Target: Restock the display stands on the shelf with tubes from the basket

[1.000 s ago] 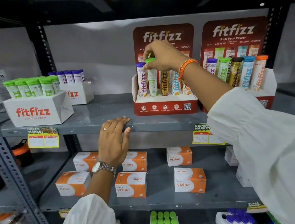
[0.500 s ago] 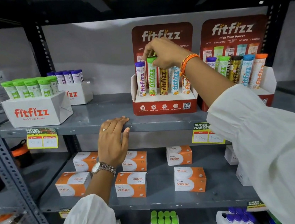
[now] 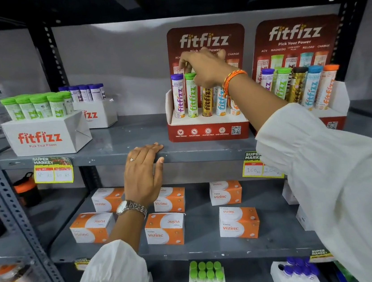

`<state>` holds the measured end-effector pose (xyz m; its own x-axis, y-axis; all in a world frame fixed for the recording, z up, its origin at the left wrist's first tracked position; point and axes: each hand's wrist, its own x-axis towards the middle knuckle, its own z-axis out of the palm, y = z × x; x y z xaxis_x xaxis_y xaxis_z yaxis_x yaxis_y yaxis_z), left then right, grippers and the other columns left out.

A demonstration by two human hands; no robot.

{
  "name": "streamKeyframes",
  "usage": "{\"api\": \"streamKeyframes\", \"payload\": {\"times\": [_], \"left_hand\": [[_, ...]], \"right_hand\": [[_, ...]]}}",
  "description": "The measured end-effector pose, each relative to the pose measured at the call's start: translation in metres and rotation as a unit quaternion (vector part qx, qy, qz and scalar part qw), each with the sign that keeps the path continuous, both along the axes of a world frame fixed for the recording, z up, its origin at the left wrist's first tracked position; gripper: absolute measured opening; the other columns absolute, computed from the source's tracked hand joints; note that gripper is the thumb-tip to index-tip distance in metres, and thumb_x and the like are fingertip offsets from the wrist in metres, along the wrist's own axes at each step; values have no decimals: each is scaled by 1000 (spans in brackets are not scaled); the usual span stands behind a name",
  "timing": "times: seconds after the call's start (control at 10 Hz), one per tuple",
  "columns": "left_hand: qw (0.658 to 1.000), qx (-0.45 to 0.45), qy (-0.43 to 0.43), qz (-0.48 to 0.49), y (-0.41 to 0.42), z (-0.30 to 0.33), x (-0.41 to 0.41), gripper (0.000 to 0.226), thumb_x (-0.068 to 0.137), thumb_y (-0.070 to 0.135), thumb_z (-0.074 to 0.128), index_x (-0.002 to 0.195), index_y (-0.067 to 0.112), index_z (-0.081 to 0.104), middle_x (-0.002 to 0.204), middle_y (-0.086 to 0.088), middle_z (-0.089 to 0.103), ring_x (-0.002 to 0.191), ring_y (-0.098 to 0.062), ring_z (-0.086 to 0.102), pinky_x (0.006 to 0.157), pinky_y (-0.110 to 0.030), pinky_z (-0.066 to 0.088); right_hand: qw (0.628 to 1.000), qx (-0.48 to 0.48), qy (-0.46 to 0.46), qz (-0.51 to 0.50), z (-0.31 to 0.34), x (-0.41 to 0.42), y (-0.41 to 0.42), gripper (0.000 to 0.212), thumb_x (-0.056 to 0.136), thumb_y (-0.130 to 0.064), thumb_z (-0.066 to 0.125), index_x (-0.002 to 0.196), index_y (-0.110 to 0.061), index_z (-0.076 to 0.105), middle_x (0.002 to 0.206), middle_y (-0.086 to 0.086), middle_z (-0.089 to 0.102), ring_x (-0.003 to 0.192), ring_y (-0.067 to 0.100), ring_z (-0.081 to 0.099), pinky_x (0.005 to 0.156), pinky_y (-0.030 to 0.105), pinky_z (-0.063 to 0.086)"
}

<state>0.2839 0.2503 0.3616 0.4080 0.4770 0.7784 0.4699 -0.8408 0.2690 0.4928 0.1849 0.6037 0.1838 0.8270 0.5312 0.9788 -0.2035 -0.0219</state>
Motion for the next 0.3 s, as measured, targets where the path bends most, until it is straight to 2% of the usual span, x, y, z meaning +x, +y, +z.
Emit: {"api": "streamKeyframes", "payload": {"times": [0.1,0.2,0.3], "left_hand": [[1000,-8,7,2,0,0,1,47,103,39,35,132,16,63,132,-4,67,124,-25,59,117,-48,35],[1000,-10,7,3,2,-1,3,47,103,40,35,132,17,64,132,-4,67,124,-24,59,117,-48,36],[999,-35,-34,9,-3,2,5,48,102,42,35,126,16,67,126,-3,70,119,-24,61,115,-46,38]], "right_hand": [[999,10,39,13,-1,-3,-11,69,82,9,57,133,-36,48,123,-7,63,133,24,40,95,50,25],[989,80,117,52,-8,-7,-41,68,88,5,60,138,-38,46,135,-11,58,139,21,35,101,47,21],[952,216,193,97,-31,-12,-91,57,92,-1,62,134,-37,50,135,-15,57,137,12,41,116,49,28]]}}
